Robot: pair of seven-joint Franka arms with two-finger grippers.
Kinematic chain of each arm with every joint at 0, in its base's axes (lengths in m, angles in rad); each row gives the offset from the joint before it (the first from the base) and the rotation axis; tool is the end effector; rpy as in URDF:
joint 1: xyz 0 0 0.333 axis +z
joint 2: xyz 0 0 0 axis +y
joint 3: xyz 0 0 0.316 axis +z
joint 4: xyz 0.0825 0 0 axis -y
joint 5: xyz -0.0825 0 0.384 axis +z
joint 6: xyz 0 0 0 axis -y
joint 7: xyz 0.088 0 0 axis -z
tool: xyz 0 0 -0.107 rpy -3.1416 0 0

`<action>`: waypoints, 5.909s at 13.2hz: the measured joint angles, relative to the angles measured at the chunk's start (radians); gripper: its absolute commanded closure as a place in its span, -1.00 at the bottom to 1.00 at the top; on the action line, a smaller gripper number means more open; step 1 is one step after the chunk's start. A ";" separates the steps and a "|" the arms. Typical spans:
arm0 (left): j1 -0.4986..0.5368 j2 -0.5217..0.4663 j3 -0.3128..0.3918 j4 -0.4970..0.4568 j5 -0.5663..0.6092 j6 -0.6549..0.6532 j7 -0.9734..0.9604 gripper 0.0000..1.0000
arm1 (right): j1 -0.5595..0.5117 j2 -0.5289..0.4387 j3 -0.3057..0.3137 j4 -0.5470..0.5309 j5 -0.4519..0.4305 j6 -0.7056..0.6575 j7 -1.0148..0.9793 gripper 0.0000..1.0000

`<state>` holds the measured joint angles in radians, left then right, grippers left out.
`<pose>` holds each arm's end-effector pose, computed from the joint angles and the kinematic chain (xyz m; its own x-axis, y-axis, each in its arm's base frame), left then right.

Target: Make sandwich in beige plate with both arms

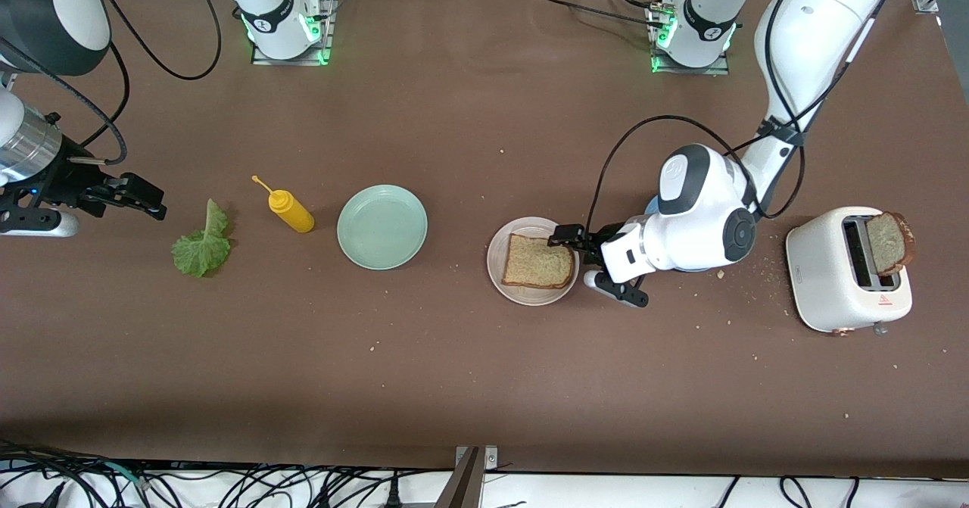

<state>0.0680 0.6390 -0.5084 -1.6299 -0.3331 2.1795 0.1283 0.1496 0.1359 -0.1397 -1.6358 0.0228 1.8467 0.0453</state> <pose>0.6346 -0.2611 0.2899 0.9560 -0.2914 -0.0353 -0.2281 -0.8133 0.5352 0.6127 0.0125 0.5398 0.9963 -0.0389 0.0760 -0.0385 -0.9992 -0.0069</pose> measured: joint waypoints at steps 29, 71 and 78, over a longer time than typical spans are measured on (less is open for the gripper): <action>-0.043 -0.653 0.368 -0.017 0.396 -0.582 -0.025 -1.00 | -0.002 0.003 0.000 0.000 0.000 0.000 0.000 -1.00; -0.052 -0.640 0.368 -0.020 0.301 -0.569 -0.101 -1.00 | -0.007 0.002 0.000 0.004 0.000 -0.002 0.023 -1.00; -0.052 -0.640 0.368 -0.020 0.301 -0.569 -0.101 -1.00 | 0.066 0.006 0.043 0.001 0.058 -0.013 0.107 -0.99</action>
<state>0.0163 -0.0008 -0.1408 -1.6497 -0.0317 1.6105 0.0271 0.2153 0.1421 -0.0962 -1.6346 0.0805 1.8333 0.1526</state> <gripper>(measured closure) 0.000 0.000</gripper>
